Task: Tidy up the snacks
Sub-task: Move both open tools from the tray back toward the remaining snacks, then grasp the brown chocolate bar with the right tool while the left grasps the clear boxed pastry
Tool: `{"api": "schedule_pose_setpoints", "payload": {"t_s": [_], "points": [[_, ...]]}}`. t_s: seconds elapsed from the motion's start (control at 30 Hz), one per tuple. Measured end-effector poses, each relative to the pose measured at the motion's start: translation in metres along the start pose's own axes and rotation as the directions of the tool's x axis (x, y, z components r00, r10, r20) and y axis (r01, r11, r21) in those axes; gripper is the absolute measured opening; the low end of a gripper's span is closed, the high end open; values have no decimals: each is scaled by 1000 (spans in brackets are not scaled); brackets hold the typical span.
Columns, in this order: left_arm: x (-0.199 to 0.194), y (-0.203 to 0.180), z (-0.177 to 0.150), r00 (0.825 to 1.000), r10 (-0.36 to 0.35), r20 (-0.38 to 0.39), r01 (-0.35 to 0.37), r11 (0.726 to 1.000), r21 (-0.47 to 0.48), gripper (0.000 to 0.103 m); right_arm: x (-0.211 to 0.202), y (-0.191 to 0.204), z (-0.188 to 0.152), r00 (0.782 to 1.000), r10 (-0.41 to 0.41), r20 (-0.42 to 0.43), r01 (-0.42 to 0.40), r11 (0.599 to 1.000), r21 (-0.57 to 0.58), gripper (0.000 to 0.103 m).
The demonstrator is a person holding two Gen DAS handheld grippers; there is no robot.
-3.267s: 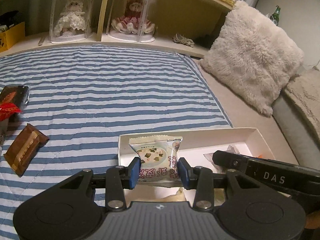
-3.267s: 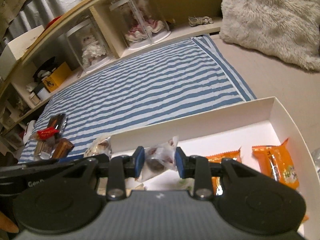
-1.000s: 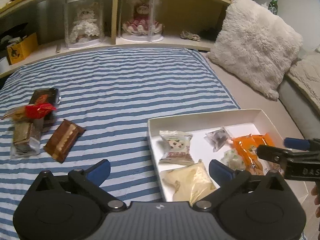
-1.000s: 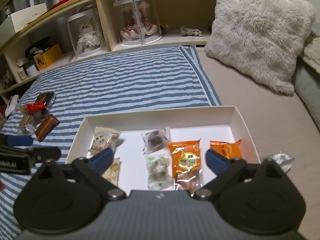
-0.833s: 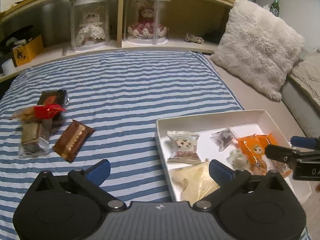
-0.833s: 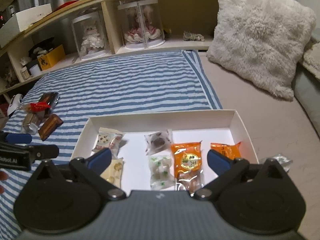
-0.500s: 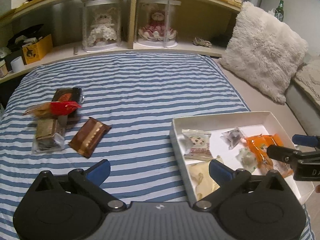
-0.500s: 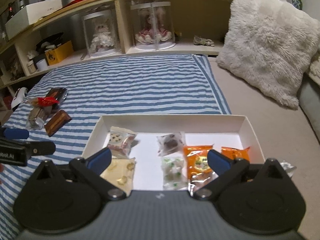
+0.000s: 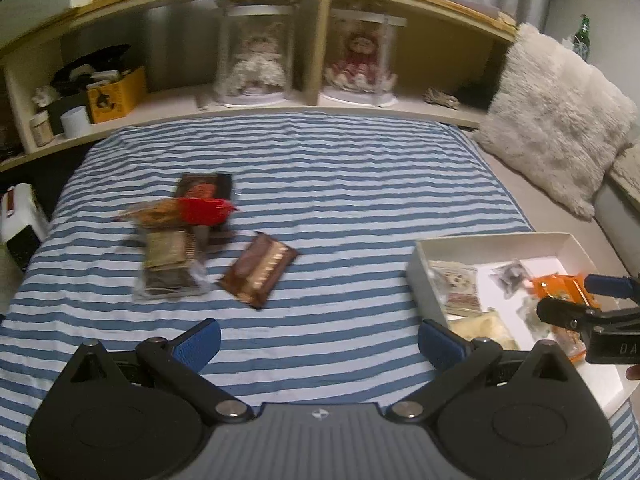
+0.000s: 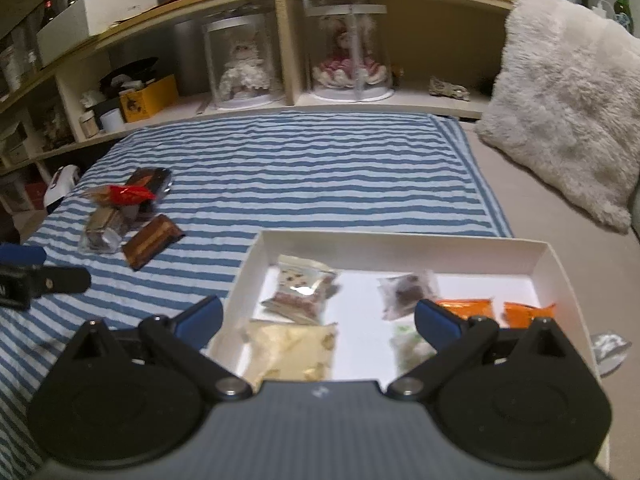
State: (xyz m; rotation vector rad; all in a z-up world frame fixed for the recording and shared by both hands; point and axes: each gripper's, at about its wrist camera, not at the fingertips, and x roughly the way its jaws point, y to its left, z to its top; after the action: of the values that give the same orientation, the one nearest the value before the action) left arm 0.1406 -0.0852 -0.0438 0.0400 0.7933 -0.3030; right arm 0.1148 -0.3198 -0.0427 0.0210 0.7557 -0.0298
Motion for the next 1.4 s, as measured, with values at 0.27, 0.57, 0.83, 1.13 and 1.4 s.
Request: {"api": "schedule_pose_setpoints", "payload": {"t_s": [0.27,0.57,0.83,1.13,1.4], "points": [[-9,46,-2,999,35,25,-33,998,-61,103,4,26,0,998,63,31,-61,997,-35,103],[2,83,5,995,60,80,-50,991,-123,103,17,70,4,985,157,74,-149,983,-103,103],[38,108,22,995,67,78,-54,987,-154,103,57,111,25,974,218,55,-207,965,-161,103],[78,137,32,995,58,87,-36,970,-241,103,131,168,32,974,220,-52,-226,960,-168,103],[105,150,40,996,54,70,-35,967,-251,103,179,171,28,992,82,-94,-95,985,-144,103]]}}
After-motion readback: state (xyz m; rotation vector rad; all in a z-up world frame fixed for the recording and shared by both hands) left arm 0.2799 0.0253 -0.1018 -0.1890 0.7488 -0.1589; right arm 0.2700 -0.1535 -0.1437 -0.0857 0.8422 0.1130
